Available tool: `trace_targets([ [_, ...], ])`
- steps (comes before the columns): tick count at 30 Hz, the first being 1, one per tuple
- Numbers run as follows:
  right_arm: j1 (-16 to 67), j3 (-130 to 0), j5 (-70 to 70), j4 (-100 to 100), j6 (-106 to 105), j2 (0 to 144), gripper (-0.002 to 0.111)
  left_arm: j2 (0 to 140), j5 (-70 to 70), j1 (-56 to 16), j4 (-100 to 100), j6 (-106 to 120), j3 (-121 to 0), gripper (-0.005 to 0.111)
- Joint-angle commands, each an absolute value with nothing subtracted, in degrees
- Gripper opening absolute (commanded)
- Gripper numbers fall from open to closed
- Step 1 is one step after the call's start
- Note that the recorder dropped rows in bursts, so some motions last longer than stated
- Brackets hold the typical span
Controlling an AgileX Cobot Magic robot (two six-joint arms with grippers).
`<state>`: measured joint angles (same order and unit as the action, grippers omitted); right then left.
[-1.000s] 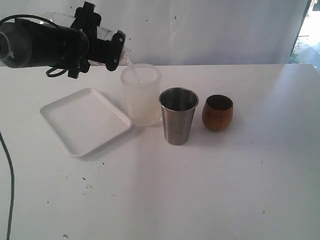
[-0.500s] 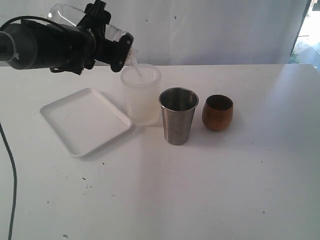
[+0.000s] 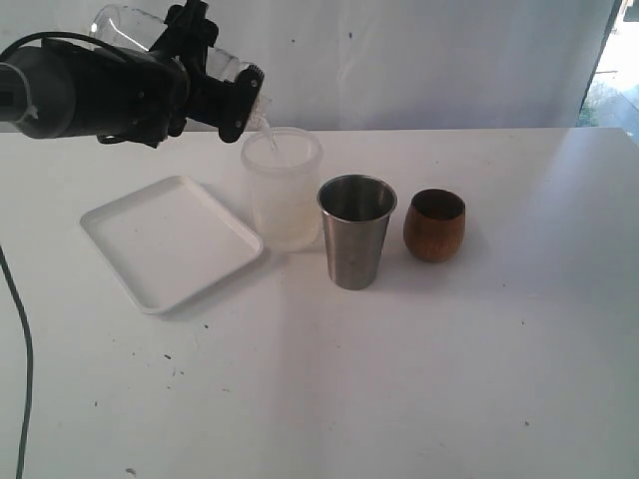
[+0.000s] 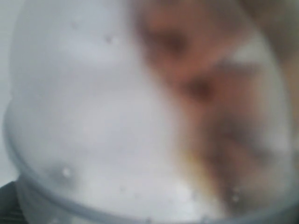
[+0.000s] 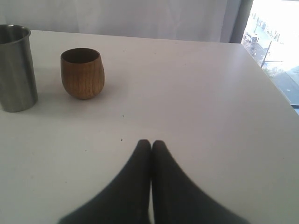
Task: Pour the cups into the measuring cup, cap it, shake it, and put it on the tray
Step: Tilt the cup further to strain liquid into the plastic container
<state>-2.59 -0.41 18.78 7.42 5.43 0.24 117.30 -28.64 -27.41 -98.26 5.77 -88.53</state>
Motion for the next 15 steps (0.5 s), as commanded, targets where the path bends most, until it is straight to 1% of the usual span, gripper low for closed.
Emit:
trace_targets([
  [1,-2.38,0.0,18.18,7.31,5.62,0.0,0.0,116.08,-30.09,-27.6,-99.95,6.43,-89.42,0.0],
  [15,-2.38,0.0,18.18,7.31,5.62,0.0,0.0,116.08,-31.44,-27.6,-99.95,6.53,-89.42,0.0],
])
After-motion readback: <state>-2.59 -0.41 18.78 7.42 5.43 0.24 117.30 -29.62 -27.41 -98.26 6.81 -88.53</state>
